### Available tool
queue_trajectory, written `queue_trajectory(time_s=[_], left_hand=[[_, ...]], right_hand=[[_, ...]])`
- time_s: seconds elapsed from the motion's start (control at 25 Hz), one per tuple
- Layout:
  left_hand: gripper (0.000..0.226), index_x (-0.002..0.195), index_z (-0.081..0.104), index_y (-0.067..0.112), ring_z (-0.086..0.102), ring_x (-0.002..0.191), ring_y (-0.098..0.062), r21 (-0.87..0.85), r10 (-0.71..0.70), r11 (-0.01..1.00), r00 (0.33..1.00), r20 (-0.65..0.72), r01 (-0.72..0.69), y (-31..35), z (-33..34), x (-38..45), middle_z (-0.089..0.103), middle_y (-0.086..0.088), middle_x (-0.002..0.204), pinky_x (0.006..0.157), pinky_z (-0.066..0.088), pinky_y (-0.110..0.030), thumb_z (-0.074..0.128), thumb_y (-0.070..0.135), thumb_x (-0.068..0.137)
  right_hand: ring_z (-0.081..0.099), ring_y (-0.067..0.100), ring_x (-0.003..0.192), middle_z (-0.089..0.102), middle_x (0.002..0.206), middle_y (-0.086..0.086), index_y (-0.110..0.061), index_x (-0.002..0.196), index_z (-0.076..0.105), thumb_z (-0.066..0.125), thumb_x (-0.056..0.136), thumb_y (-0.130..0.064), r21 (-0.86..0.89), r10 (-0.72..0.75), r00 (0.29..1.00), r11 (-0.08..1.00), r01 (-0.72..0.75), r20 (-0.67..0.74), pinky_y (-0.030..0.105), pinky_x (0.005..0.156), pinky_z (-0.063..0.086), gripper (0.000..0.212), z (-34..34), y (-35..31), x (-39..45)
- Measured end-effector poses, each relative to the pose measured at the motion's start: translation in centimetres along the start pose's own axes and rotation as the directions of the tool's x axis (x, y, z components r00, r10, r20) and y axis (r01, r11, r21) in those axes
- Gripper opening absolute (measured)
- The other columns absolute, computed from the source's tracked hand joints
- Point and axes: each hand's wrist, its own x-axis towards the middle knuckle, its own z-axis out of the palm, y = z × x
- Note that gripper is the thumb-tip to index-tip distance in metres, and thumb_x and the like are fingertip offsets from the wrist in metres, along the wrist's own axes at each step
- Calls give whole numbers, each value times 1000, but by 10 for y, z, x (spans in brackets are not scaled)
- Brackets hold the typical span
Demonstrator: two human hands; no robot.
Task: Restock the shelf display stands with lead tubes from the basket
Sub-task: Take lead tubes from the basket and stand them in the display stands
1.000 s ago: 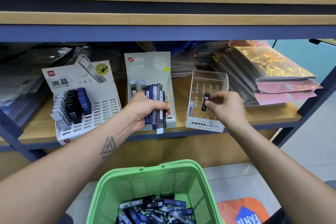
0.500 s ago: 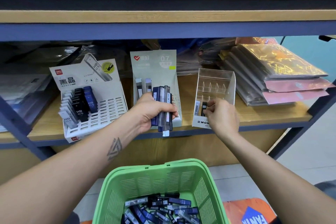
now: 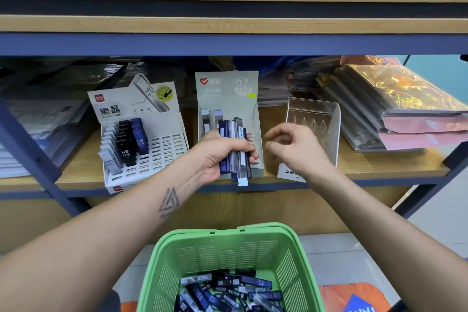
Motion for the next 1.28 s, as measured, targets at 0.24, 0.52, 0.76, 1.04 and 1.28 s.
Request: queue_trajectory(time_s=[0.24,0.52,0.76,1.04,1.28], left_hand=[[41,118,58,-12,74,81,-35,-73,39,996,995,-93,-46,7,-19,-5,70,-33,102,70,62,-44,71,-13,79],[22,101,64,-12,74,68,-31,18,89,996,976,-199,-88,20,-44,-9,73,-26,85,66,63,-35,67,-19,80],[17,86,62,-3,71,61,-24,-10,137,989,955,-263,-145,33,-61,-16,71,-21,72,57,61,-27,69,-16,80],[25,94,60,-4,72,65,-33,-40,120,989,927,-354,-143,39,-96,-38,68,-22,78,66,61,-36,70,-19,77],[25,105,64,-7,71,57,-25,-78,143,976,864,-483,-205,53,-144,-66,72,-20,74,51,59,-28,67,-17,82]], right_hand=[[73,26,73,74,88,22,-1,116,56,79,81,4,396,147,902,861,-319,407,33,65,62,42,33,-18,-9],[66,27,69,74,80,19,-1,111,70,66,88,9,329,118,956,921,-207,270,30,64,58,26,40,-24,7],[61,15,61,72,81,14,-2,113,74,65,90,9,327,76,969,933,-153,236,22,60,54,28,48,-23,15],[73,19,94,78,98,7,-13,99,79,77,85,-2,397,-39,976,916,-50,212,32,90,58,18,78,-42,18],[66,16,84,68,89,5,-9,104,69,76,82,4,420,-96,982,907,18,165,24,74,55,27,135,-90,33]])
